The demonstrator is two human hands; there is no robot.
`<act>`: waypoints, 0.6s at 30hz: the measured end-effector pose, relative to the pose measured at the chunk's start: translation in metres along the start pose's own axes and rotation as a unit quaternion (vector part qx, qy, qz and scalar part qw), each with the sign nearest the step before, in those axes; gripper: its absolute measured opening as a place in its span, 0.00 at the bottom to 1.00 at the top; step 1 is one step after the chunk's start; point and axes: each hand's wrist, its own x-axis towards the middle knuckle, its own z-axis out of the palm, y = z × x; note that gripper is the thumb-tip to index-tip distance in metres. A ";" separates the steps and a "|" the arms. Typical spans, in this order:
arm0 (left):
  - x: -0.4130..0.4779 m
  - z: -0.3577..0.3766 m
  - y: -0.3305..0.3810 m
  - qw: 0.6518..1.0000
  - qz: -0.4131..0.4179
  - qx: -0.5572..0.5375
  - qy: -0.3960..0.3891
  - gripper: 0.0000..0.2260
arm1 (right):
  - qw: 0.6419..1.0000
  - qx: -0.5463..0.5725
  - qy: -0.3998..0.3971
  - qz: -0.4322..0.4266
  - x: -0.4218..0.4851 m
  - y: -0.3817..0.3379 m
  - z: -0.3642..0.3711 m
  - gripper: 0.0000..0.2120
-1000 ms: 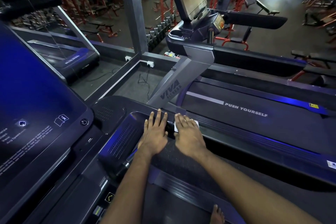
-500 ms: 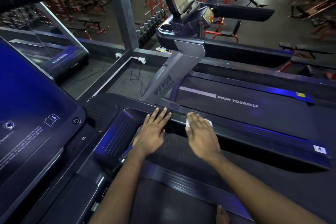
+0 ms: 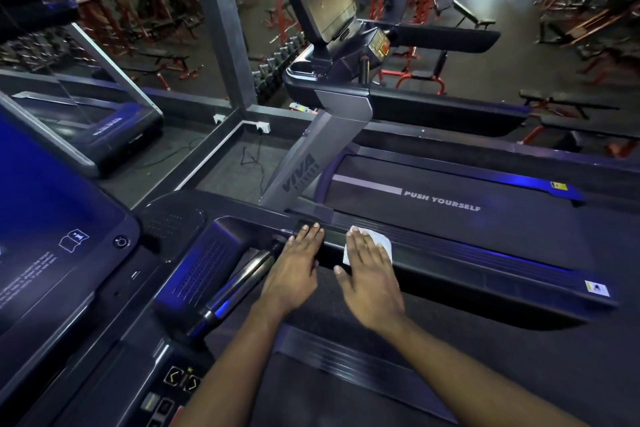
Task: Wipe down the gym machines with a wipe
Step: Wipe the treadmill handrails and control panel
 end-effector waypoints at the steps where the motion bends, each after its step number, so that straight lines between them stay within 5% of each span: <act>1: -0.001 0.003 0.001 1.000 -0.010 -0.003 0.004 0.31 | 1.000 0.001 0.001 -0.005 0.000 0.007 -0.002 0.33; 4: -0.004 0.010 0.004 1.000 -0.026 -0.010 0.011 0.33 | 0.995 -0.004 0.044 0.093 -0.004 0.021 -0.011 0.34; 8: -0.004 0.011 0.006 0.999 -0.036 0.008 -0.002 0.35 | 1.000 -0.001 0.004 -0.003 -0.014 0.032 -0.014 0.35; 11: -0.003 0.009 0.008 0.998 -0.044 0.032 -0.015 0.37 | 0.995 0.003 0.045 0.088 -0.016 0.044 -0.021 0.36; 15: -0.002 0.014 0.028 0.996 -0.064 0.067 0.012 0.34 | 1.000 -0.017 0.012 -0.022 -0.030 0.058 -0.023 0.34; 18: 0.002 0.022 0.054 0.996 -0.050 0.073 0.030 0.32 | 0.996 -0.019 0.047 0.079 -0.029 0.068 -0.030 0.35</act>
